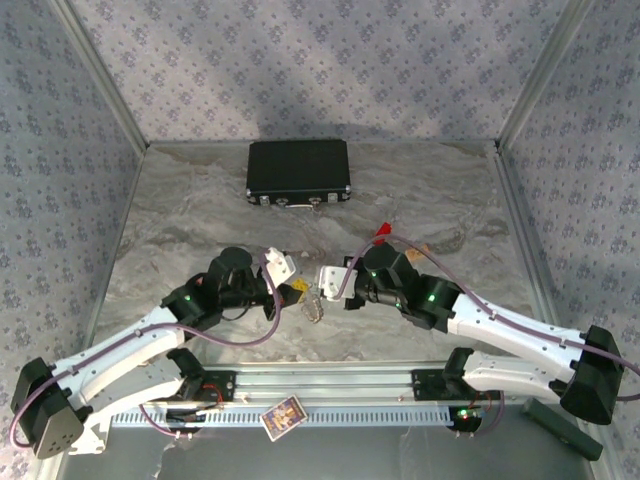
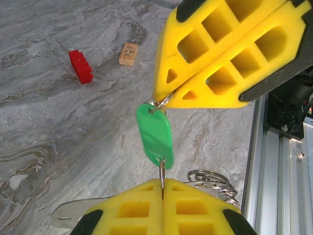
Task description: Put the keys on the keyring
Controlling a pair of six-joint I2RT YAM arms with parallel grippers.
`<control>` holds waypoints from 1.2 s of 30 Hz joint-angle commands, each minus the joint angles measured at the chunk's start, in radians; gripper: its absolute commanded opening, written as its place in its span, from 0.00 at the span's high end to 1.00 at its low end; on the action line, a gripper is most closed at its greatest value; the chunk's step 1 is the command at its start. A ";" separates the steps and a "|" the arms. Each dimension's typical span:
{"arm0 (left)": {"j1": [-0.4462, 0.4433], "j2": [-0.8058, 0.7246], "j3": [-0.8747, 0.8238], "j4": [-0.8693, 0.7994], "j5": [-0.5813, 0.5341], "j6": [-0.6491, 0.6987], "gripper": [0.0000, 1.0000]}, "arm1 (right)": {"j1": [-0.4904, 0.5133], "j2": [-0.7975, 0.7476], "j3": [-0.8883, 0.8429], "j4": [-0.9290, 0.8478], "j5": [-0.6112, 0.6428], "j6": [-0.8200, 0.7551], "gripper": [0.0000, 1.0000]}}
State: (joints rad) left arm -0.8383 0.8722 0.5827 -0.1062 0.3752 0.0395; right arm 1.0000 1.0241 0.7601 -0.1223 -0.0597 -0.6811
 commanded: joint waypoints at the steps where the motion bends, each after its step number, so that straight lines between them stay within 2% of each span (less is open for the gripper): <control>1: -0.007 0.002 0.014 0.055 0.029 -0.006 1.00 | 0.015 0.004 0.023 0.016 -0.022 -0.053 1.00; 8: -0.006 0.013 0.014 0.066 0.037 -0.007 1.00 | 0.028 0.001 0.010 0.004 -0.081 -0.094 1.00; 30: -0.008 0.007 0.016 0.056 0.037 -0.003 1.00 | 0.048 0.027 -0.007 0.070 0.036 -0.110 1.00; 36: -0.006 0.010 0.017 0.057 0.035 -0.002 1.00 | 0.049 0.036 0.002 0.021 0.005 -0.126 1.00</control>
State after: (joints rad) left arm -0.8383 0.8875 0.5827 -0.0929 0.3820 0.0395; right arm 1.0416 1.0534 0.7570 -0.0811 -0.0479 -0.7834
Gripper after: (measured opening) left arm 0.045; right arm 0.052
